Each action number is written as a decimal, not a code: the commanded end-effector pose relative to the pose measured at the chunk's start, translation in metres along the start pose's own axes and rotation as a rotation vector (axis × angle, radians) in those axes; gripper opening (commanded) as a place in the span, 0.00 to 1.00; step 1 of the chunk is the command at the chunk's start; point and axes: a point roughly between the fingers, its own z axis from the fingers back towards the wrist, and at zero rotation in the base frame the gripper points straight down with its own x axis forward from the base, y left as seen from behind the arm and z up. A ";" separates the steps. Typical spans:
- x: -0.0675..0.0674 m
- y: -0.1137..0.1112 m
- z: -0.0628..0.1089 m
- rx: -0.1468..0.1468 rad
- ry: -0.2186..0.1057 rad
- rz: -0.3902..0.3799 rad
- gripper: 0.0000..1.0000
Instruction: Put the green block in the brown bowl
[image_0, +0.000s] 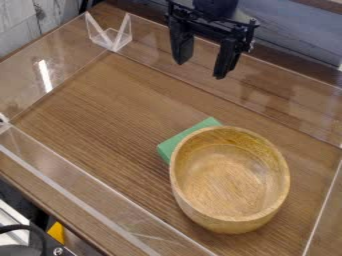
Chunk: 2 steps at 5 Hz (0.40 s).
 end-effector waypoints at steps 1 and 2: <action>-0.009 -0.001 -0.010 -0.018 0.016 -0.002 1.00; -0.032 -0.001 -0.037 -0.055 0.056 0.000 1.00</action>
